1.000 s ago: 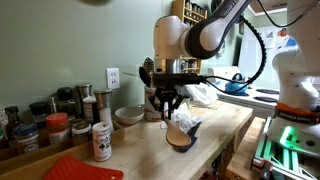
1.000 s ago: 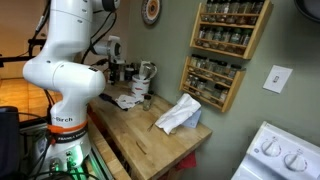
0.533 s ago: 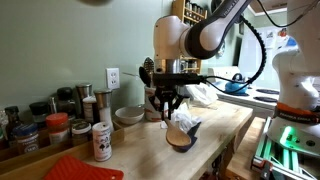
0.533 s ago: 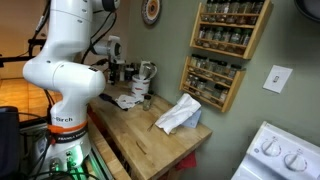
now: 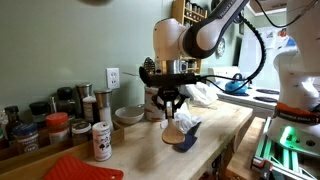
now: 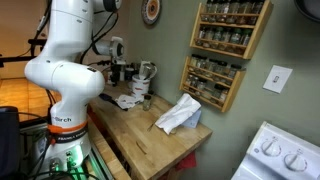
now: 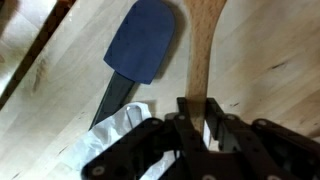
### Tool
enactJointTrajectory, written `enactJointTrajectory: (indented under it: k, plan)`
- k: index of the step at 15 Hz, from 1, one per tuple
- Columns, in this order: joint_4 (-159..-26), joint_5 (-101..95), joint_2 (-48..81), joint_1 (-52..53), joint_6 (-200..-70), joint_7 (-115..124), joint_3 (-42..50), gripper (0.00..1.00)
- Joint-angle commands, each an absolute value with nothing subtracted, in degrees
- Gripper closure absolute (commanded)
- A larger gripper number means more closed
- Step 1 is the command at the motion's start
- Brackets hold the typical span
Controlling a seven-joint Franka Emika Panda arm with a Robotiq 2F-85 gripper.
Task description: Pick up the wooden cooking spoon and put it on the black spatula and then pick up both the wooden spoon and the black spatula from the countertop and put them in the white and red utensil holding bucket
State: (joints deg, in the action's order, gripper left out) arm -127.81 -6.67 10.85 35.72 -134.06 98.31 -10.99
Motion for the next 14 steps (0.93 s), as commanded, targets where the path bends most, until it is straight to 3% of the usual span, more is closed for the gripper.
enactJointTrajectory:
  k: [1, 5, 14]
  plan:
    - [-128.79, -7.29, 9.32, 33.05, -130.88, 106.54, -12.22, 0.94]
    - [-132.72, -4.13, 6.57, 29.31, -129.57, 108.62, -13.29, 0.94]
    - [-147.38, 9.77, -1.61, 22.53, -141.98, 97.29, -16.71, 0.94]
